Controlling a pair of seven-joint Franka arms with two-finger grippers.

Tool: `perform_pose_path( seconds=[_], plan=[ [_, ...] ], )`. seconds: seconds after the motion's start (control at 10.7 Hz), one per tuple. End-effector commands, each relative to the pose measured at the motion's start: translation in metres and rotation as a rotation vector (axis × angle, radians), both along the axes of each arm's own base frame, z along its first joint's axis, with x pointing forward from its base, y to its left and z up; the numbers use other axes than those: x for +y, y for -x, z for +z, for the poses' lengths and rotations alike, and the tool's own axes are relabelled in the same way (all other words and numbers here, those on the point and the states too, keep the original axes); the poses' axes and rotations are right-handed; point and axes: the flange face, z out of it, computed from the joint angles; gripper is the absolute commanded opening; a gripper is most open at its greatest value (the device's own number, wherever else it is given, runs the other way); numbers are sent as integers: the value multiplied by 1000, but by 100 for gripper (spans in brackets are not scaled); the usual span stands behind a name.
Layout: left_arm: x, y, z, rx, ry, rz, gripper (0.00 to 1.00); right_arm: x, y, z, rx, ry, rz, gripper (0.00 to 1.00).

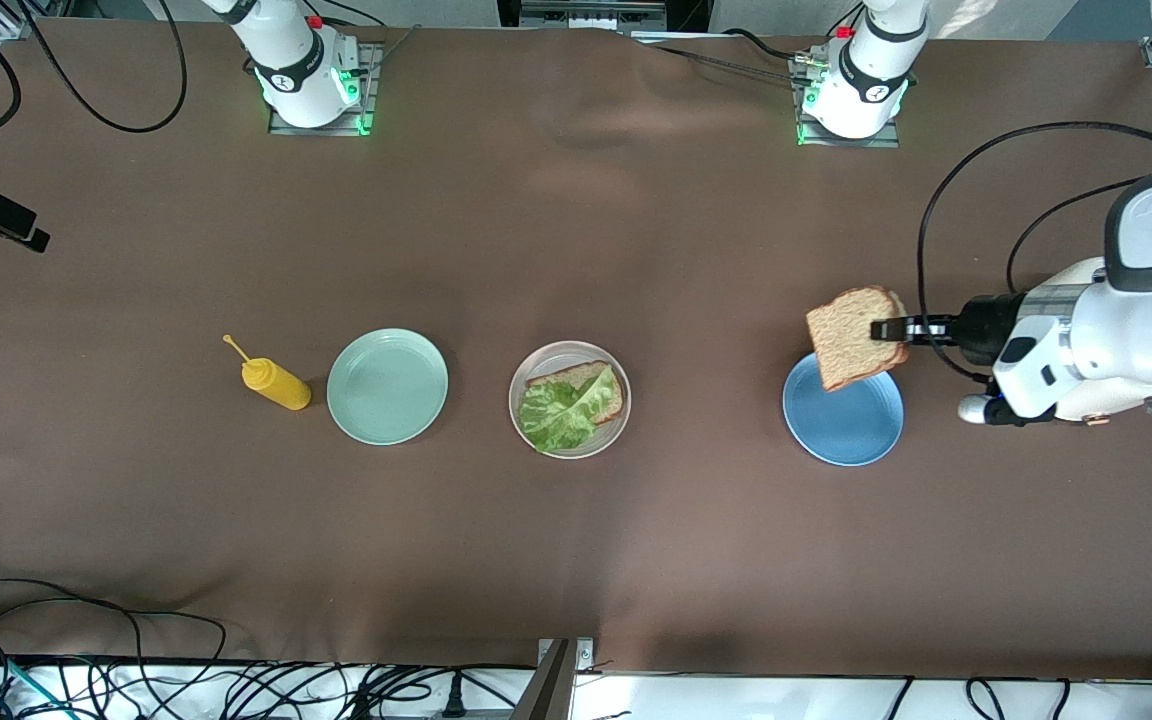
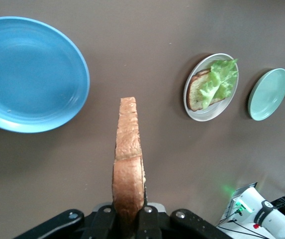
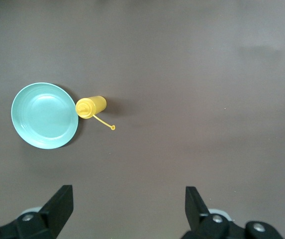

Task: Make sandwich on beige plate with both arms
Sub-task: 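Carry the bread slice over the beige plate with the left gripper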

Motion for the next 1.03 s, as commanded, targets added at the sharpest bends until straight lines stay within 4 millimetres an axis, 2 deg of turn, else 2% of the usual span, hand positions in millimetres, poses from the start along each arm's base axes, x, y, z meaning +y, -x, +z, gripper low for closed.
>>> perform_pose_path(
  seconds=[0.0,0.19,0.28,0.47,0.56,0.75,0.94],
  plan=[
    [-63,-8,-14,3,44,32,0,-1,5,7,-4,2,-7,100],
    [-131,-9,-31,-13,88,59,0,0,4,8,-7,2,-6,100],
    [-162,-6,-46,-6,94,57,0,0,4,8,-7,2,-6,100],
    [-194,-5,-69,-24,116,62,0,-1,4,8,-7,2,-7,100],
    [-213,1,-82,-7,120,39,0,0,4,8,-7,2,-6,100],
    [-222,-2,-86,-33,145,71,0,-1,4,8,-8,2,-7,100],
    [-244,0,-100,-24,188,104,0,-1,4,8,-8,2,-7,100]
  ],
)
